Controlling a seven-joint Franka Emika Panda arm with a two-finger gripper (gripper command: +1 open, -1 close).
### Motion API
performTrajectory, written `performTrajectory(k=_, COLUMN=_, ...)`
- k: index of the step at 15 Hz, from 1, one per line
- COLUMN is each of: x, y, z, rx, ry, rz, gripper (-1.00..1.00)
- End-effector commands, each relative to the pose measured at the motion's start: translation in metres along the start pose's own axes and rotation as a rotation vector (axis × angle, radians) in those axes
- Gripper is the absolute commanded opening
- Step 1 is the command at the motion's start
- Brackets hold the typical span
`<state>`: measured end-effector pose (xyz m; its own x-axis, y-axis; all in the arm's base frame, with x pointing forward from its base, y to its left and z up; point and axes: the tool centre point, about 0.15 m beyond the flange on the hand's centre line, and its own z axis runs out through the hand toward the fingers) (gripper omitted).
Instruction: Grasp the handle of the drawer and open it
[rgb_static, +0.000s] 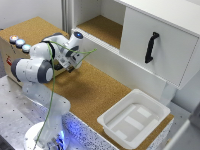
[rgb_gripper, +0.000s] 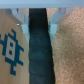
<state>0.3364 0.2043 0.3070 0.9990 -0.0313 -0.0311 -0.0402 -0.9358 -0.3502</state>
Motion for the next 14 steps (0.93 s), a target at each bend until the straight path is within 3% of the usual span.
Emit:
performTrajectory(k=1, x=0.013, y=0.070, z=0.044, rx=0.030, ry=-0.003, rz=0.021, gripper=-1.00)
performTrajectory(k=10, x=0.013, y=0.096, z=0.029, rx=0.014, ry=0.007, rz=0.065, gripper=-1.00)
performTrajectory(k=11, x=0.012, y=0.098, z=0.026, rx=0.013, ry=0.013, rz=0.069, gripper=1.00)
performTrajectory(k=14, x=0.010, y=0.097, z=0.005, rx=-0.009, ry=0.051, rz=0.055, gripper=1.00)
